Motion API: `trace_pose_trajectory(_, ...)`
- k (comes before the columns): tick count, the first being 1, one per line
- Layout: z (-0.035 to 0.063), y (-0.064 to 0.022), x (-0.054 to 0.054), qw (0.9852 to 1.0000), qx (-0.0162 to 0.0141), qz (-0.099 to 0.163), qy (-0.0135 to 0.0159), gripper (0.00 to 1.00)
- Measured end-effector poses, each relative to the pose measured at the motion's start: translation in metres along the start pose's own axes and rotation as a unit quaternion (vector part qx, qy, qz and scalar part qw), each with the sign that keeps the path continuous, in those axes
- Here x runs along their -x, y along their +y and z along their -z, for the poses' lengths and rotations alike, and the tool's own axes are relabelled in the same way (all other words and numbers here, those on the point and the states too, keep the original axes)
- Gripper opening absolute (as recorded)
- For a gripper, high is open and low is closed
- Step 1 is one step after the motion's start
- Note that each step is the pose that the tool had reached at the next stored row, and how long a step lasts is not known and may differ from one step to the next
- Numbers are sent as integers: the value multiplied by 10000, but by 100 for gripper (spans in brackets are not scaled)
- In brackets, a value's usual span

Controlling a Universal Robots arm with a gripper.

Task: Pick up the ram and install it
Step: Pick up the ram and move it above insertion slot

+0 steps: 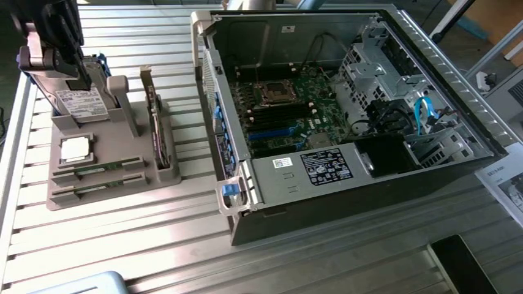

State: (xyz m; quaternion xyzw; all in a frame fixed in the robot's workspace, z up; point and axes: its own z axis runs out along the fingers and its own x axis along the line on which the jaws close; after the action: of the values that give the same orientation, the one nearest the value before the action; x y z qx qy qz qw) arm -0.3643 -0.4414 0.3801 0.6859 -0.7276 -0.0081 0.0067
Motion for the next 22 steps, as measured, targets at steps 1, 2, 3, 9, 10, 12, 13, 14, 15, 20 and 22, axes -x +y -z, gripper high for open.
trace_pose_trajectory(1,0,0,0,10000,0,1,0,11)
trace_pose_trajectory(2,0,0,0,10000,0,2,0,11)
trace_pose_trajectory(3,0,0,0,10000,1,18,1,11)
trace_pose_trajectory(9,-2,-1,0,10000,4,66,2,11)
trace_pose_trajectory(10,-3,-1,0,10000,3,67,2,11)
trace_pose_trajectory(12,-12,-1,0,10000,2,67,1,11)
trace_pose_trajectory(13,-16,-1,0,10000,0,67,2,11)
trace_pose_trajectory(14,-21,-1,0,10000,-2,67,1,11)
trace_pose_trajectory(15,-27,-1,0,10000,-4,67,1,11)
trace_pose_trajectory(20,-32,-2,-16,10000,-4,84,2,11)
trace_pose_trajectory(22,-33,-3,-28,10000,-4,96,3,11)
